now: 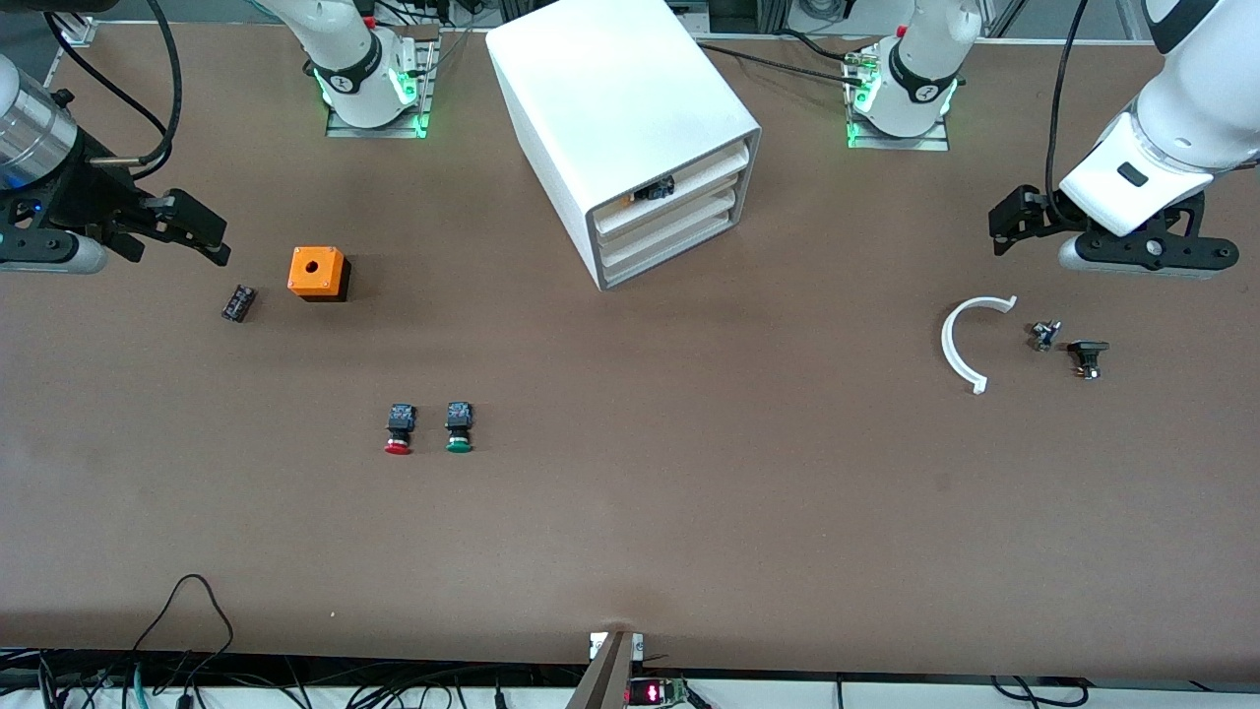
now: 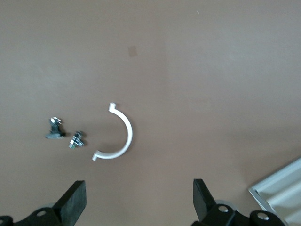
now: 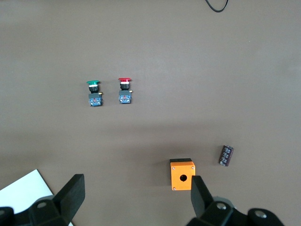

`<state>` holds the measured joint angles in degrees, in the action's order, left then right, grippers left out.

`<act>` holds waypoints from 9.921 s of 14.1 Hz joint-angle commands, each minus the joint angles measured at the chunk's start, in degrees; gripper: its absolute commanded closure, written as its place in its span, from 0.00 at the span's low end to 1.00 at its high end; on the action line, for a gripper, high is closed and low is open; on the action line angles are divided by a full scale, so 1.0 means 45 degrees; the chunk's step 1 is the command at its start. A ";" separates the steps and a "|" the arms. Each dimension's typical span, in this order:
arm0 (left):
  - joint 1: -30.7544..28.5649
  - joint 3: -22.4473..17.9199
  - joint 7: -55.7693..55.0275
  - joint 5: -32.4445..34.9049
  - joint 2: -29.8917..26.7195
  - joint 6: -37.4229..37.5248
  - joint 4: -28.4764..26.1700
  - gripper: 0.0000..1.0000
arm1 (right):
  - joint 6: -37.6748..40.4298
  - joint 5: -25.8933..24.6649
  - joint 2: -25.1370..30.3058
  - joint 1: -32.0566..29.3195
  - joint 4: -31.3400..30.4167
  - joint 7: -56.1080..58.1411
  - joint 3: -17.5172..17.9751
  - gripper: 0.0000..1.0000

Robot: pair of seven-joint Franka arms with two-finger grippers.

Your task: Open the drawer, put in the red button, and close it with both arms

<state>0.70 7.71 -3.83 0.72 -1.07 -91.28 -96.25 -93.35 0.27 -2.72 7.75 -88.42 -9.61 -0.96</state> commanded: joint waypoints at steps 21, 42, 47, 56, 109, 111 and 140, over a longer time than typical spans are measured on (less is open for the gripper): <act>0.0820 0.1002 1.0592 -1.3810 0.4609 -0.1317 -0.5250 0.12 | -0.3121 0.0311 -0.4432 0.0855 0.0020 0.0106 -0.0021 0.00; 0.1211 0.2095 1.4659 -1.6722 0.7073 -0.1297 -0.6931 1.00 | -0.7456 0.0917 -0.8202 0.1011 -0.0429 -0.0383 -0.0021 0.00; 0.0626 0.1979 1.4172 -1.6488 0.7073 -0.1219 -0.6269 1.00 | -0.7829 0.0937 -0.8750 0.0992 -0.0527 -0.0383 0.0057 0.00; -0.0838 0.1627 1.2218 -1.3776 0.8498 -0.1200 -0.3086 1.00 | -0.7888 0.1445 -0.8926 0.0992 -0.0644 -0.0207 0.0057 0.65; -0.0469 -0.0463 0.0537 -0.0316 0.0704 -0.1649 -0.0272 0.00 | -0.6226 0.1425 -0.8965 1.0132 0.4671 -2.2727 0.0057 1.00; -0.0469 -0.0463 0.0518 -0.0316 0.0745 -0.1629 -0.0173 0.00 | -0.6481 0.1425 -0.9024 1.0230 0.4434 -2.2707 0.0057 1.00; -0.0274 0.0491 -0.4399 -0.1058 0.2266 -0.1723 -0.0231 0.00 | -0.1973 0.3534 -0.6408 0.3770 0.4396 -1.1018 -0.0235 0.00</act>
<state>-0.68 7.93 -18.29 -2.88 5.92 -97.44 -97.82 -104.82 14.00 -33.72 28.90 -66.35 -66.87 -2.71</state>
